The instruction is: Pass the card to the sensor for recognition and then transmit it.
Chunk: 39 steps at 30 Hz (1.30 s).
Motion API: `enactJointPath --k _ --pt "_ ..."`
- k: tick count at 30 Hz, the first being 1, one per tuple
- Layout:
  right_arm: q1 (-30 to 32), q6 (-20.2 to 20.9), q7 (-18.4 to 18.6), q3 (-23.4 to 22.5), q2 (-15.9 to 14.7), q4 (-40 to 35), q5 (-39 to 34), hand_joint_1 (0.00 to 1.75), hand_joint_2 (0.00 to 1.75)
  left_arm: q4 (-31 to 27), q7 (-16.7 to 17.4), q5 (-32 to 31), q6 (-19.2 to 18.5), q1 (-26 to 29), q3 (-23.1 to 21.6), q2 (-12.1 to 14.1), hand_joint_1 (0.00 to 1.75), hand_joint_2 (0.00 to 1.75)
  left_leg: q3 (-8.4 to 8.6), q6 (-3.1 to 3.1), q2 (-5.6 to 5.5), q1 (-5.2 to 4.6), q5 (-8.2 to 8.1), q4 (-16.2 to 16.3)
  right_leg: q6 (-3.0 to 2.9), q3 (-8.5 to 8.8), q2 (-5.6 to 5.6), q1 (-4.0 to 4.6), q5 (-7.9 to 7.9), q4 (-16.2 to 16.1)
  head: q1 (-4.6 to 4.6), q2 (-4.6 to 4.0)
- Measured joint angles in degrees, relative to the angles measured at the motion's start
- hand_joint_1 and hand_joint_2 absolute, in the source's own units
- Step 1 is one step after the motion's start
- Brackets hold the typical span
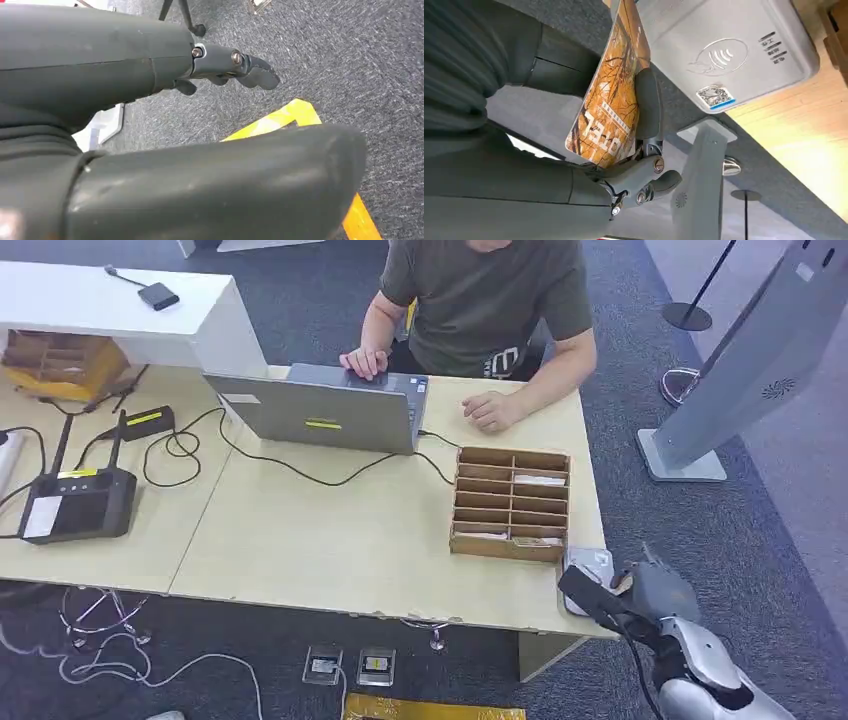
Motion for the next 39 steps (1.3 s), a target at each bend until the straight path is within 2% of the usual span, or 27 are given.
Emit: enactJointPath --k 21,39 --pt "-0.3 0.8 -0.5 0.0 2.6 1.7 1.0 1.75 1.75 0.0 1.0 -0.5 0.2 0.0 0.0 0.4 0.0 0.0 0.03 0.0 0.0 0.0 0.0 0.0 0.0 0.02 0.0 0.0 0.0 0.0 0.0 0.0" --pt "0.0 0.6 -0.4 0.0 3.6 3.2 0.8 1.75 1.75 0.0 1.0 -1.1 0.3 0.0 0.0 0.4 0.0 0.0 0.18 0.0 0.04 0.0 0.0 0.0 -0.01 0.13 0.04 0.0 0.01 0.0 0.0 0.0"
